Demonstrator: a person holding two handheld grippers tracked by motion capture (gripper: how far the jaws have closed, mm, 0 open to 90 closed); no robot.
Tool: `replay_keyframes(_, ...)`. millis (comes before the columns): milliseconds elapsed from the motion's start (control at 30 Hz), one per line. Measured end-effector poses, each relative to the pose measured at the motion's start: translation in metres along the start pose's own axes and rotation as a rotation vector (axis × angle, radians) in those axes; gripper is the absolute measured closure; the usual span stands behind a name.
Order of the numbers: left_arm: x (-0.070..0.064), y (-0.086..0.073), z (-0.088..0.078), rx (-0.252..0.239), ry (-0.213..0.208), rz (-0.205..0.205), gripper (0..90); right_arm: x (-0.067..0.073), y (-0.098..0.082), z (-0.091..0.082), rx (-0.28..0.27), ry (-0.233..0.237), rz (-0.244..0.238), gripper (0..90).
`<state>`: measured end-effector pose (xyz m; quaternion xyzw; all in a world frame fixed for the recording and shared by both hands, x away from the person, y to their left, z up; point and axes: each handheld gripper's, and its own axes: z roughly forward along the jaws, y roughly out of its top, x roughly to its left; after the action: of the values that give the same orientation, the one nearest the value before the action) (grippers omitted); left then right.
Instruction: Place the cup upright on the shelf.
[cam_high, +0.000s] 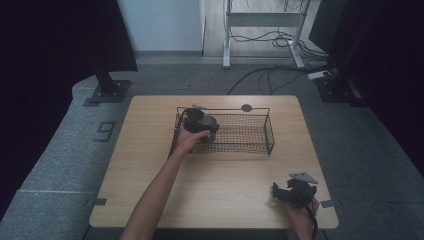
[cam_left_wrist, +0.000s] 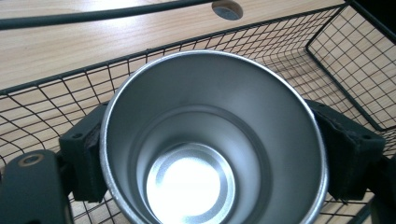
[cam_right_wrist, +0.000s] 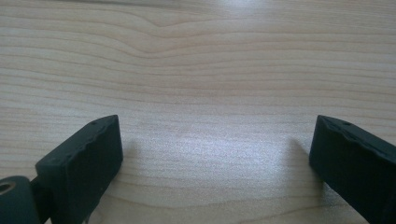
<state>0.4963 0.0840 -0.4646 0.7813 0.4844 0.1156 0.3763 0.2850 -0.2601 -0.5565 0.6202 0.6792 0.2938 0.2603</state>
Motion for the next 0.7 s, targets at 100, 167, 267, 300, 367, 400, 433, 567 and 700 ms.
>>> replay_keyframes(100, 0.0, -0.001, 0.004, 0.016, 0.008, -0.001, 13.9, 0.0, 0.0, 0.0, 0.001, 0.0, 0.002, 2.6)
replay_keyframes(167, 0.0, -0.002, 0.006, 0.023, 0.01, -0.006, 13.9, 0.0, 0.0, 0.0, 0.001, 0.0, 0.001, 2.7)
replay_keyframes(267, 0.001, -0.002, 0.008, 0.037, 0.008, -0.012, 13.8, 0.0, 0.0, 0.0, 0.0, 0.0, -0.001, 2.6)
replay_keyframes(300, 0.0, -0.002, 0.009, 0.04, 0.011, -0.007, 13.8, 0.0, 0.0, 0.0, 0.0, 0.0, 0.0, 2.6)
replay_keyframes(367, 0.0, -0.003, 0.01, 0.048, 0.022, -0.005, 13.8, 0.0, 0.0, 0.0, 0.0, 0.0, 0.0, 2.6)
replay_keyframes(400, 0.0, -0.003, 0.011, 0.051, 0.025, -0.006, 13.7, 0.0, 0.0, 0.0, 0.0, 0.0, 0.0, 2.6)
replay_keyframes(433, 0.001, -0.003, 0.012, 0.06, 0.028, -0.004, 13.7, 0.0, 0.0, 0.0, 0.0, 0.0, 0.0, 2.6)
replay_keyframes(567, 0.002, -0.005, 0.016, 0.095, 0.032, -0.007, 13.7, 0.0, 0.0, 0.0, 0.0, 0.0, 0.0, 2.6)
replay_keyframes(700, 0.002, -0.007, 0.019, 0.12, 0.042, 0.003, 13.6, 0.0, 0.0, 0.0, -0.002, 0.0, 0.001, 2.6)
